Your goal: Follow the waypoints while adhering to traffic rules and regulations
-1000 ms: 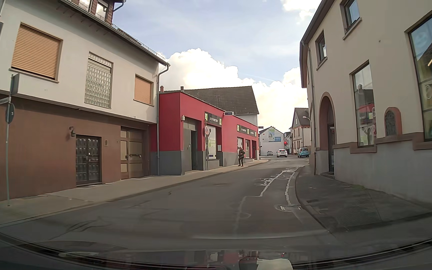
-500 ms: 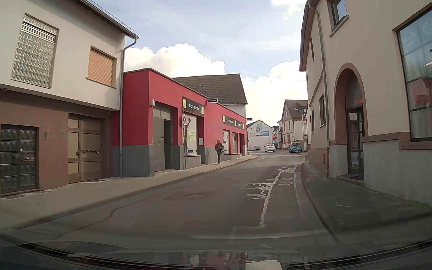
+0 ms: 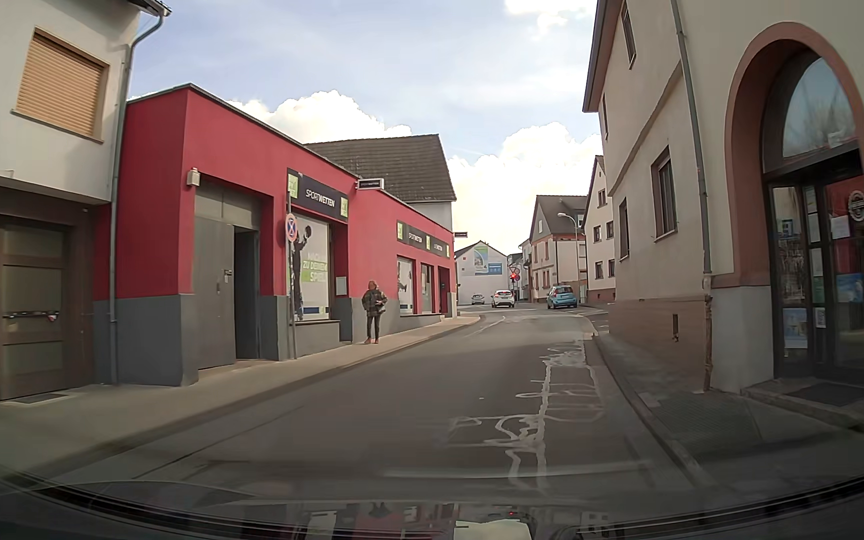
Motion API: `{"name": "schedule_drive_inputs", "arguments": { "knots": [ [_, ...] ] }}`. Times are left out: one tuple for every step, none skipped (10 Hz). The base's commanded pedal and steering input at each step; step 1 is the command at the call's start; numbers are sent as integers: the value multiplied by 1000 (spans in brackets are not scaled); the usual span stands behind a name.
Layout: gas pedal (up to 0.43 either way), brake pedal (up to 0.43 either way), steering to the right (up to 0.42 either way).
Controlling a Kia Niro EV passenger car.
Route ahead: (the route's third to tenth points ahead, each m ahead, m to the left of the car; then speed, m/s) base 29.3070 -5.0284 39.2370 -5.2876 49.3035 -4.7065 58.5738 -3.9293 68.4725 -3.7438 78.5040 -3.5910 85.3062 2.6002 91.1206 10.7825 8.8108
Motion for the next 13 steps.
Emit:
{"name": "schedule_drive_inputs", "arguments": {
  "knots": [
    [189, 0, 73],
    [189, 0, 63],
    [189, 0, 62],
    [189, 0, 62],
    [189, 0, 60],
    [189, 0, 59],
    [189, 0, 55],
    [177, 0, 52],
    [177, 0, 47],
    [138, 0, 44],
    [130, 0, 41],
    [118, 0, 39],
    [118, 0, 34]
  ]
}}
